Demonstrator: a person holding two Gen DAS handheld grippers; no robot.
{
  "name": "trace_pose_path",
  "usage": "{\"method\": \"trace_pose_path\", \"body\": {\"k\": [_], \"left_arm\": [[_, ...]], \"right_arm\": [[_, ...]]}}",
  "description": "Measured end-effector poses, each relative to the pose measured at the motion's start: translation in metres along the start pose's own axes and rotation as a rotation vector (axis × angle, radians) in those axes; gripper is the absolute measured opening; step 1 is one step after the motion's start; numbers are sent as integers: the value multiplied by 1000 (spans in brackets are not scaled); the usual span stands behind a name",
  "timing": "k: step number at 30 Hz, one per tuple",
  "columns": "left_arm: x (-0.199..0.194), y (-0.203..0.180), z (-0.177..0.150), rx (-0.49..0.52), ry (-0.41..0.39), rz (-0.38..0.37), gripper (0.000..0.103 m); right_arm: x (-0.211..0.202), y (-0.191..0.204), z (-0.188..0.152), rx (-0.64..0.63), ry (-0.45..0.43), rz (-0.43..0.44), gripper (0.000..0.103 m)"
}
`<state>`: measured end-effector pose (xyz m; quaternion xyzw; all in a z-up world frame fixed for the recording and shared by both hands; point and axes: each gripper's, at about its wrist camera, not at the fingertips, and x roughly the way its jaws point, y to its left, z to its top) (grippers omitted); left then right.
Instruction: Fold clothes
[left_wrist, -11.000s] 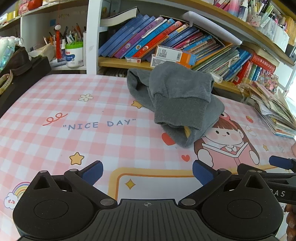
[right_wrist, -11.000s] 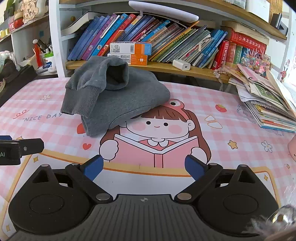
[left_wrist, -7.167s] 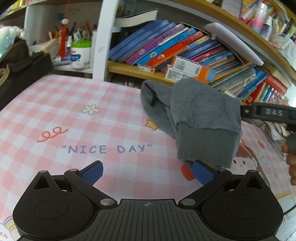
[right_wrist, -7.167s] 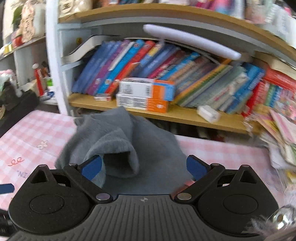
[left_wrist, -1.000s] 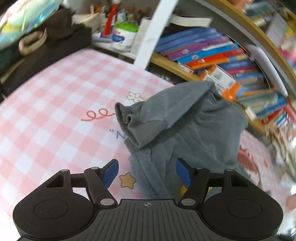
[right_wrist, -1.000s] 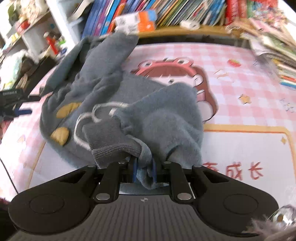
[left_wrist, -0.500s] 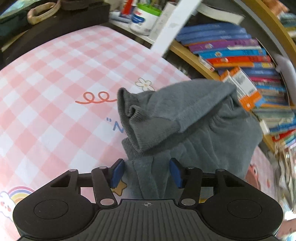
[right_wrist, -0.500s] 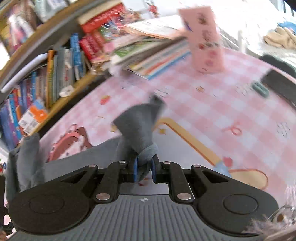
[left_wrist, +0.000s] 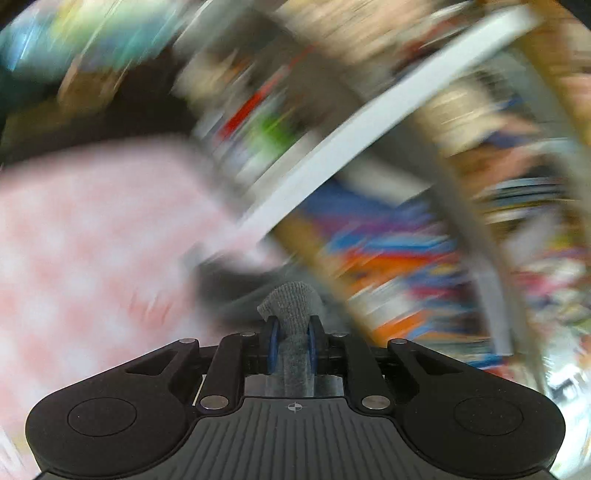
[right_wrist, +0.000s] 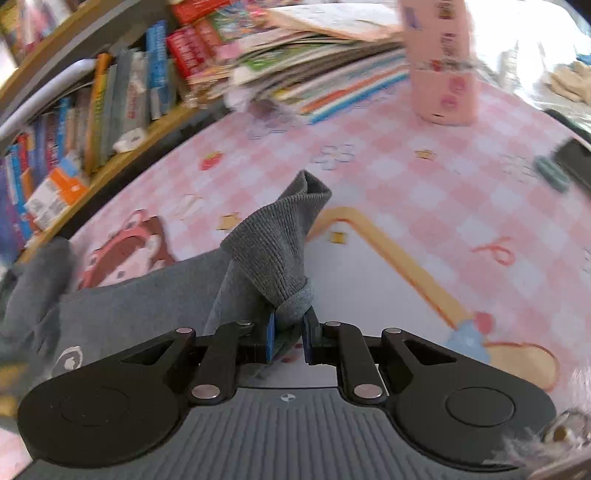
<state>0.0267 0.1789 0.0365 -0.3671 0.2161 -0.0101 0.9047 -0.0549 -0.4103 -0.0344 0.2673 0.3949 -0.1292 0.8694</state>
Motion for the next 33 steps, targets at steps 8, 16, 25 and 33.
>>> {"method": "trace_pose_path", "body": {"k": [8, 16, 25, 33], "left_arm": [[-73, 73, -58, -115, 143, 434, 15], [-86, 91, -84, -150, 210, 469, 33], [-71, 99, -73, -164, 210, 440, 39], [-88, 92, -61, -93, 188, 444, 18]], "right_arm": [[14, 19, -11, -75, 79, 34, 13], [18, 16, -4, -91, 85, -20, 32], [24, 5, 9, -10, 60, 2, 14], [-20, -5, 10, -55, 57, 2, 7]]}}
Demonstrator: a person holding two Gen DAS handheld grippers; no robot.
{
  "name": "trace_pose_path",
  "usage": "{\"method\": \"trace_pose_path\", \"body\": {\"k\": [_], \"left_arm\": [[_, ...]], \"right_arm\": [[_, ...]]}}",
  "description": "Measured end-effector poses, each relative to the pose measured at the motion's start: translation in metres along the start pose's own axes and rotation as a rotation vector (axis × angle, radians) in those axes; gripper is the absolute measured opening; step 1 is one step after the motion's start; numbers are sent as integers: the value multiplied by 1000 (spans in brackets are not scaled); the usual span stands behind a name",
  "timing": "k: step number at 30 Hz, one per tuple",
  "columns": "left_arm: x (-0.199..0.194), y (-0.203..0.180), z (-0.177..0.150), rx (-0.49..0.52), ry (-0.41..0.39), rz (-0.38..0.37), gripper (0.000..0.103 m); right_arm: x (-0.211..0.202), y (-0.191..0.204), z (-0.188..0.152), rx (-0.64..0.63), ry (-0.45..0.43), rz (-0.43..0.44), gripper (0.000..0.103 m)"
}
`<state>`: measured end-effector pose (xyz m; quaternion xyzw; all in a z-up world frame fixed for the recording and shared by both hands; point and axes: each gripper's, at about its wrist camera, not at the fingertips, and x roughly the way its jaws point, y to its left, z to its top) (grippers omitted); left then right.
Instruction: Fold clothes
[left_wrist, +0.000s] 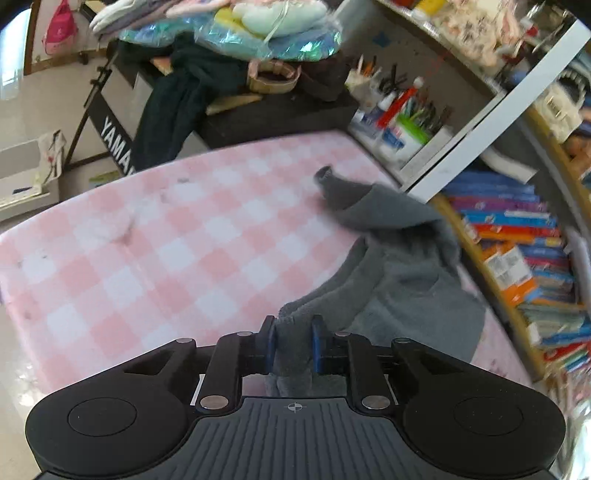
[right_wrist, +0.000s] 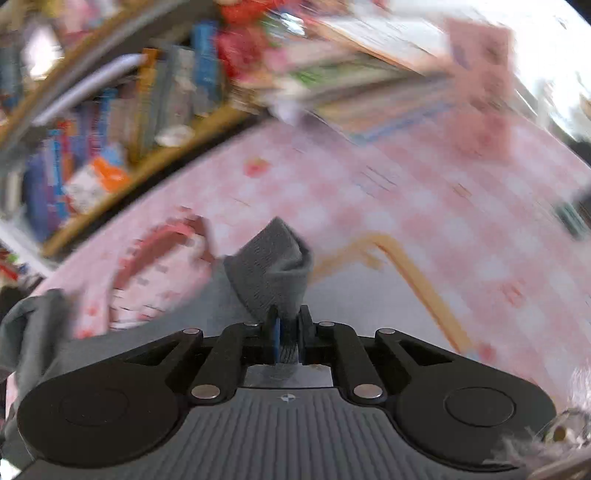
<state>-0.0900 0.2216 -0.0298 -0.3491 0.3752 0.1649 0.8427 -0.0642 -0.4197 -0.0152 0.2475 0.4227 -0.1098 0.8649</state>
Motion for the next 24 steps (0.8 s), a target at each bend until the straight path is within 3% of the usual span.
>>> {"method": "trace_pose_path", "body": {"k": [2, 4, 5, 6, 8, 10, 12, 14, 17, 19, 21, 24], "left_arm": [[8, 4, -4, 24, 65, 50, 24], [7, 4, -6, 51, 82, 75, 34], [4, 2, -6, 63, 79, 85, 39], [1, -1, -3, 75, 70, 102, 48], [-10, -8, 3, 111, 9, 128, 49], [-23, -17, 12, 159, -91, 143, 48], [-32, -29, 19, 213, -179, 105, 48], [-28, -45, 24, 281, -189, 13, 48], [3, -69, 24, 373, -80, -77, 45], [24, -83, 19, 430, -52, -101, 44], [42, -94, 17, 464, -40, -110, 39], [62, -104, 16, 465, -16, -139, 38]], "right_arm": [[11, -13, -10, 3, 50, -73, 8], [13, -21, -17, 52, 57, -77, 10], [11, -23, -18, 67, 47, -87, 17], [9, -22, -17, 69, 27, -111, 31], [3, -18, -13, 62, -20, -165, 42], [-4, -11, -6, 21, -89, -214, 42], [-10, 1, 3, -22, -156, -219, 42], [-5, 19, 13, -67, -179, -174, 44], [15, 63, 23, -150, -150, -53, 46], [32, 104, 26, -245, -110, 40, 49], [48, 146, 27, -352, -70, 130, 60], [68, 219, 20, -595, -11, 235, 64]]}}
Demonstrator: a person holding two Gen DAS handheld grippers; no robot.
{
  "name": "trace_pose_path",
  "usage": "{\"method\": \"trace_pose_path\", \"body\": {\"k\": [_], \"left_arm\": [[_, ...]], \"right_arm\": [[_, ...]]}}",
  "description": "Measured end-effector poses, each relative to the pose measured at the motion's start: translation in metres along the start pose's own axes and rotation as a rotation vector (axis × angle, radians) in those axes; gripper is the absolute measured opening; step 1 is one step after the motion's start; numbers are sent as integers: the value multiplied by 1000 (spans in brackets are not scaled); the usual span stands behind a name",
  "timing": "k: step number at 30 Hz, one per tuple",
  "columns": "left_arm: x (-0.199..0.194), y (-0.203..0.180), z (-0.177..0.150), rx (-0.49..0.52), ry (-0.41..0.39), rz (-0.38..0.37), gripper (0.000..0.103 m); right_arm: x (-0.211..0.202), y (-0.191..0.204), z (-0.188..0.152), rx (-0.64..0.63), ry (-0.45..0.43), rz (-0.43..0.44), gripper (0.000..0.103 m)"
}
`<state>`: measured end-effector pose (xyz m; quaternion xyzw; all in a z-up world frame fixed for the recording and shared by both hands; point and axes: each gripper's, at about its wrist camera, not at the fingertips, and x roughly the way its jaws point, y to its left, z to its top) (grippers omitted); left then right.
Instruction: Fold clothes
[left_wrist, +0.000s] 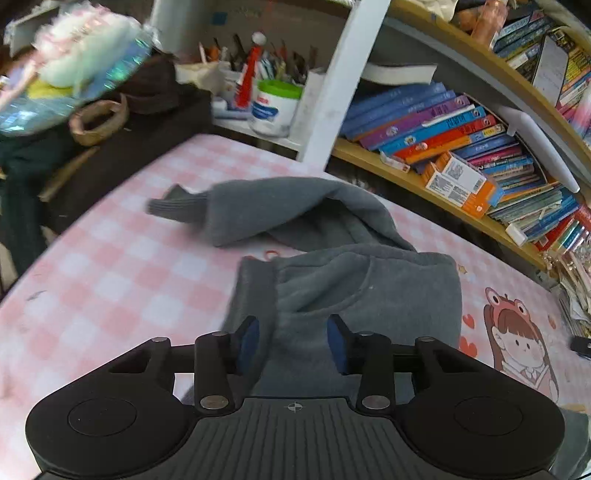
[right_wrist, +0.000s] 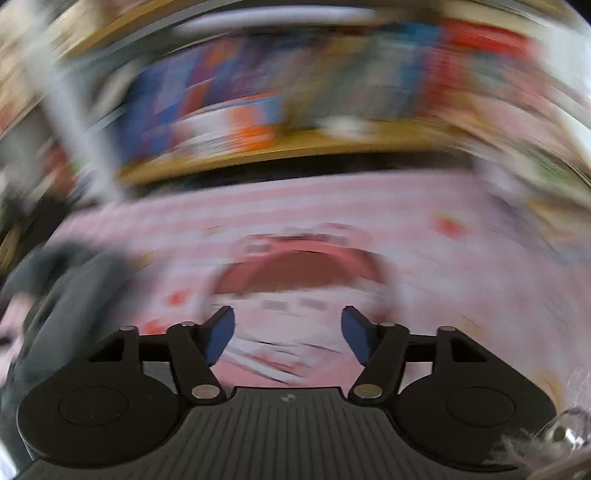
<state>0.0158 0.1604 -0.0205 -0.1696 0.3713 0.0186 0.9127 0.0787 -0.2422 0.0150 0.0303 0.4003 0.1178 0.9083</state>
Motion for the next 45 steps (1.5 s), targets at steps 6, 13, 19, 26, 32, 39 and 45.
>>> {"method": "trace_pose_path", "body": {"k": [6, 13, 19, 26, 32, 39, 45], "left_arm": [[35, 16, 1, -91, 45, -58, 24], [36, 36, -5, -180, 31, -116, 22], [35, 25, -6, -104, 17, -86, 22], [35, 30, -7, -122, 6, -85, 21], [36, 38, -7, -169, 9, -86, 13], [37, 37, -7, -166, 7, -80, 13], [38, 35, -7, -155, 9, -68, 12]], "right_arm": [[47, 109, 46, -437, 48, 139, 72], [95, 214, 74, -824, 12, 228, 76], [144, 291, 76, -1074, 16, 222, 71], [178, 304, 82, -1084, 49, 159, 8], [142, 204, 141, -670, -14, 49, 7], [76, 23, 137, -99, 65, -119, 7], [30, -61, 58, 364, 163, -37, 12]]}}
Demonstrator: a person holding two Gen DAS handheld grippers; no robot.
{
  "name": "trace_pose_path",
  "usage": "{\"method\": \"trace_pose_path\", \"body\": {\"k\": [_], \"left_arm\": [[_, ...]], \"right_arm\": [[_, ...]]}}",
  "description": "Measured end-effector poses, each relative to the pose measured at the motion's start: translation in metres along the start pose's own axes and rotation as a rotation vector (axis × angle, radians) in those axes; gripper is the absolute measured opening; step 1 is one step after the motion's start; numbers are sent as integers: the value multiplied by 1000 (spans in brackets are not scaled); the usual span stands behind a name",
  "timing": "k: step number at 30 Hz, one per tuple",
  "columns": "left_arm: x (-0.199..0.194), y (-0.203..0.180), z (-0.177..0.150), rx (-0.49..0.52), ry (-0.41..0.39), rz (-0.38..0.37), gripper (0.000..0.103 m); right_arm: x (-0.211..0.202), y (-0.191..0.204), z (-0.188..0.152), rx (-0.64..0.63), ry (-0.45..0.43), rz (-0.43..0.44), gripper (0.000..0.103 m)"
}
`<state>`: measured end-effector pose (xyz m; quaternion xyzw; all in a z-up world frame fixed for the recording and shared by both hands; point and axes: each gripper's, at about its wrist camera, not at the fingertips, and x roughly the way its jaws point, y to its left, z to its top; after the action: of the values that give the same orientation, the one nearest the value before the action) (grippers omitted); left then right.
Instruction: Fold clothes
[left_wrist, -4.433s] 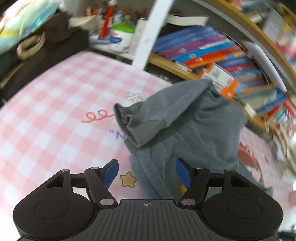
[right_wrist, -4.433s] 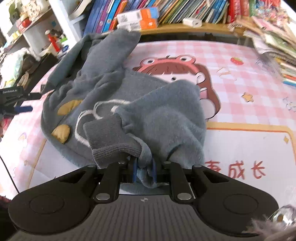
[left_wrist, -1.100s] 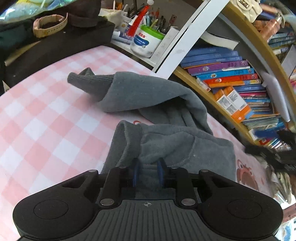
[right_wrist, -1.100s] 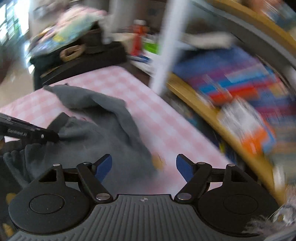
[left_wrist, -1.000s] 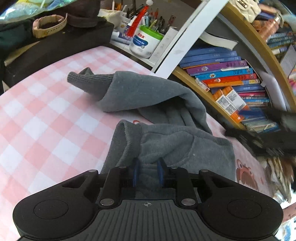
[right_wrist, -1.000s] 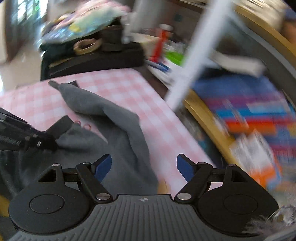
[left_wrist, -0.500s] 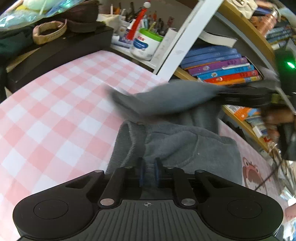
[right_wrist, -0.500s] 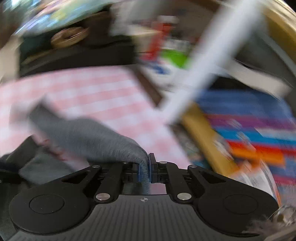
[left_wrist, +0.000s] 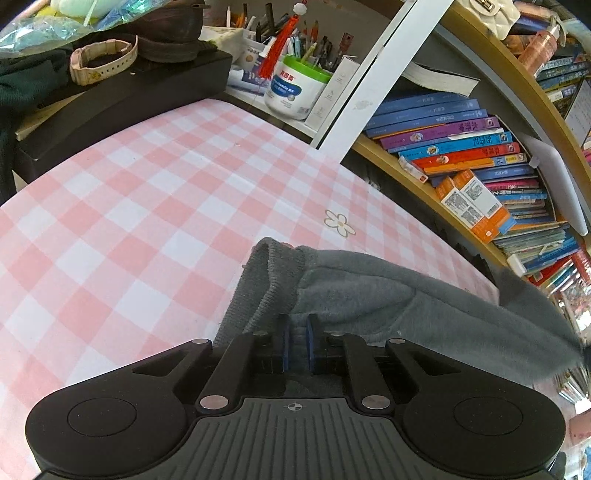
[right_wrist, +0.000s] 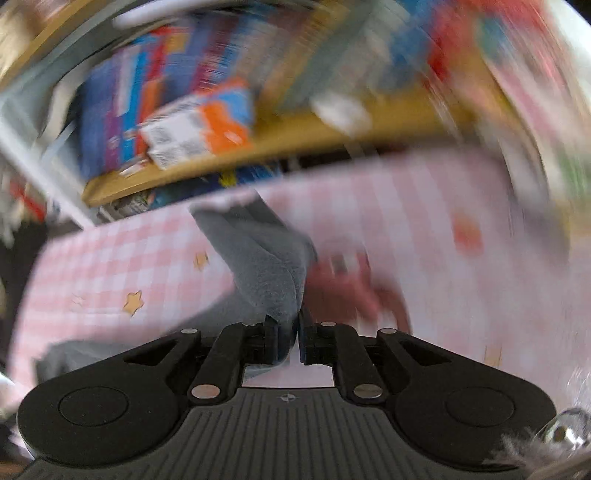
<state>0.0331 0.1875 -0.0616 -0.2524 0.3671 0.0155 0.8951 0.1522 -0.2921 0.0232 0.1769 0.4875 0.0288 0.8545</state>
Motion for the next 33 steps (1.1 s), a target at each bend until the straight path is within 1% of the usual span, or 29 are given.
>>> {"method": "trace_pose_path", "body": {"k": [2, 6, 7, 8, 9, 11, 13, 15, 17, 19, 22, 25, 26, 28, 29, 30, 33], "left_arm": [[0, -1, 0, 6, 0, 4, 12], [0, -3, 0, 19, 1, 13, 12], [0, -3, 0, 23, 1, 16, 12], [0, -4, 0, 26, 1, 18, 12], [0, -4, 0, 29, 2, 21, 12], [0, -4, 0, 32, 1, 21, 12], [0, -3, 0, 31, -1, 20, 12], [0, -3, -1, 30, -4, 19, 12], [0, -3, -1, 28, -6, 18, 12], [0, -3, -1, 26, -8, 17, 12], [0, -3, -1, 25, -10, 15, 12], [0, -2, -2, 25, -12, 11, 12], [0, -2, -2, 24, -12, 10, 12], [0, -1, -2, 24, -13, 7, 12], [0, -1, -2, 24, -14, 6, 12], [0, -1, -2, 24, -14, 5, 12], [0, 0, -2, 22, -15, 2, 12]], "right_arm": [[-6, -15, -21, 95, 8, 31, 13], [-17, -22, -51, 142, -7, 62, 13], [-18, -21, -55, 124, -9, 51, 15], [-17, -16, -55, 70, -8, 16, 25], [-16, -9, -55, 1, -10, -35, 45], [-13, 11, -55, -195, -32, -150, 57], [-10, 36, -58, -446, -59, -235, 60], [-4, 62, -63, -692, -79, -291, 65], [6, 87, -67, -888, -90, -296, 66], [17, 109, -68, -1021, -85, -272, 67], [43, 137, -66, -1139, -55, -248, 67], [76, 153, -61, -1177, -1, -274, 64], [86, 155, -59, -1173, 26, -287, 58], [100, 150, -51, -1139, 79, -305, 41], [101, 144, -46, -1107, 94, -304, 22], [95, 136, -39, -1061, 85, -301, 10], [52, 102, -10, -852, -38, -286, 10]]}}
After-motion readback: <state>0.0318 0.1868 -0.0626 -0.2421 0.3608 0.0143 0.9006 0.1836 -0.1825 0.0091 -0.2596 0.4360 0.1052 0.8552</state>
